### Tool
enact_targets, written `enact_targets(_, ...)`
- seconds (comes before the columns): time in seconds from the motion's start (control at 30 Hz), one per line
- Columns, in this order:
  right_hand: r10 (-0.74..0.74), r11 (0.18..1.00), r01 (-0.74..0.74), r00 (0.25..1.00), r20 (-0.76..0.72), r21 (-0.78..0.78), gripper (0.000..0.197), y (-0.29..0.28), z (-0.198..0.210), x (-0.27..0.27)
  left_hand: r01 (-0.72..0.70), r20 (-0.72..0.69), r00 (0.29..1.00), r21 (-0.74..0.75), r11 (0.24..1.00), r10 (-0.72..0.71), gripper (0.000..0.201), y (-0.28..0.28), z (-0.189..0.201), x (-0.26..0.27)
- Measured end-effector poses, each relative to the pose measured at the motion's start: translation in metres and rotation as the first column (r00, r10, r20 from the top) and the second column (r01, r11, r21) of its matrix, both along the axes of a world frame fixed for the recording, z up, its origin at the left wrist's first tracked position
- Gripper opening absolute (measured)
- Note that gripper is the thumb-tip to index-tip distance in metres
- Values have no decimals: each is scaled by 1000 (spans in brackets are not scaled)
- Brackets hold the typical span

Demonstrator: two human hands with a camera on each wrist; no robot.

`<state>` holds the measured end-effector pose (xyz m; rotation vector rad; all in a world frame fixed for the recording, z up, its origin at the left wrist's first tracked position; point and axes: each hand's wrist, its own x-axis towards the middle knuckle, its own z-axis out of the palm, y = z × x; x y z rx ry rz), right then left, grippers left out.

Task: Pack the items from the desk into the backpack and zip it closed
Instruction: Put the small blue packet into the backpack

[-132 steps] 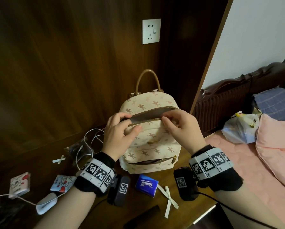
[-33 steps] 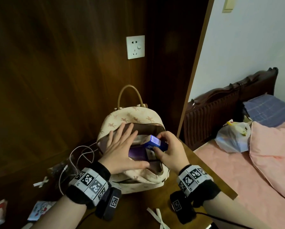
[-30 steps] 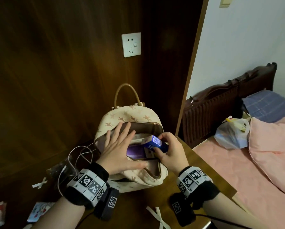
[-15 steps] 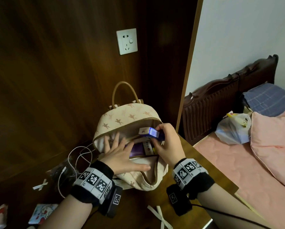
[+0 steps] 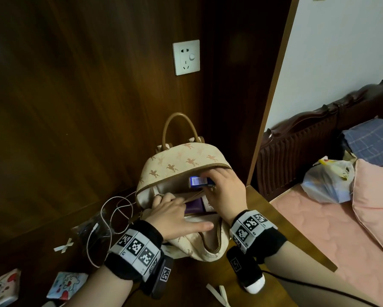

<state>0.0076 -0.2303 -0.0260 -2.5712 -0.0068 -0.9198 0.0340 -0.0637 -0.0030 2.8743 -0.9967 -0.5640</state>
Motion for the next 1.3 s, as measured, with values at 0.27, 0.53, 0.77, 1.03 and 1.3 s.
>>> enact_targets(0.27, -125, 992, 126, 986, 109, 2, 20, -2, 1, 16, 7, 2, 1000, -148, 989, -7, 104, 8, 5, 7)
enact_targets(0.53, 153, 985, -131, 966, -207, 114, 23, 8, -16, 25, 67, 41, 997, -116, 991, -62, 110, 11, 6, 4)
enact_targets(0.77, 93, 986, -31, 921, -378, 166, 27, 3, -20, 30, 276, 437, 899, -593, 757, 14, 33, 22, 38, 5)
enact_targets(1.03, 86, 992, -52, 945, -315, 114, 23, 7, -25, 22, 334, 548, 836, -513, 791, 2, 56, 22, 27, 31)
enact_targets(1.3, -31, 1000, 31, 950, -311, -6, 16, 14, -24, 23, 257, 520, 848, -238, 937, -101, 108, 23, -1, 28)
